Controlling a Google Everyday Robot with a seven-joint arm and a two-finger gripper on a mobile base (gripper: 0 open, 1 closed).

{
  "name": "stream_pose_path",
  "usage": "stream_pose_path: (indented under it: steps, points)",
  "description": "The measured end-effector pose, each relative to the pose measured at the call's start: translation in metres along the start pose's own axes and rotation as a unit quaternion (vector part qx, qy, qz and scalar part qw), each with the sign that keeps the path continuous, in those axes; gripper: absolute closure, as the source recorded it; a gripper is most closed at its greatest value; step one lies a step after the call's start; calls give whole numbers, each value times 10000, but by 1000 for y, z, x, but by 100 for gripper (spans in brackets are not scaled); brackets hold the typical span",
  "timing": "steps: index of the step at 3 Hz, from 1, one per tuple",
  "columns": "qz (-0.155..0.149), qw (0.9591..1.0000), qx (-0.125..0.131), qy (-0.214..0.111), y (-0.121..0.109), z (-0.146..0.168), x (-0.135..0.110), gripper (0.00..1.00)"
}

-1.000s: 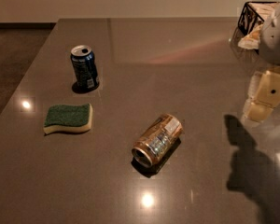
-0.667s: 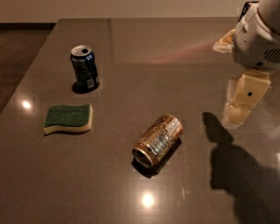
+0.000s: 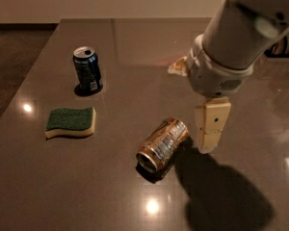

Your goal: Place orange can upright

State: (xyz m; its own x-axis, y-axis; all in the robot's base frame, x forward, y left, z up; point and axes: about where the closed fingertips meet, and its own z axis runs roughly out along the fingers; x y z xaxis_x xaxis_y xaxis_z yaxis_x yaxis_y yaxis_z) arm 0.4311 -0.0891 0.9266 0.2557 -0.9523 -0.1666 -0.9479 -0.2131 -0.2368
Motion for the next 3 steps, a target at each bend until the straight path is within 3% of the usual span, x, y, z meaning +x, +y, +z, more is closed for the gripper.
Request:
stream_pose_path:
  steps: [1,2,3]
  points:
    - [-778,9968,-206,39,8,28,-22,0]
    - [-1524,9873,-438,87,17,47,-36,0]
    - [-2102,9750,-698,166,29,61,-43,0]
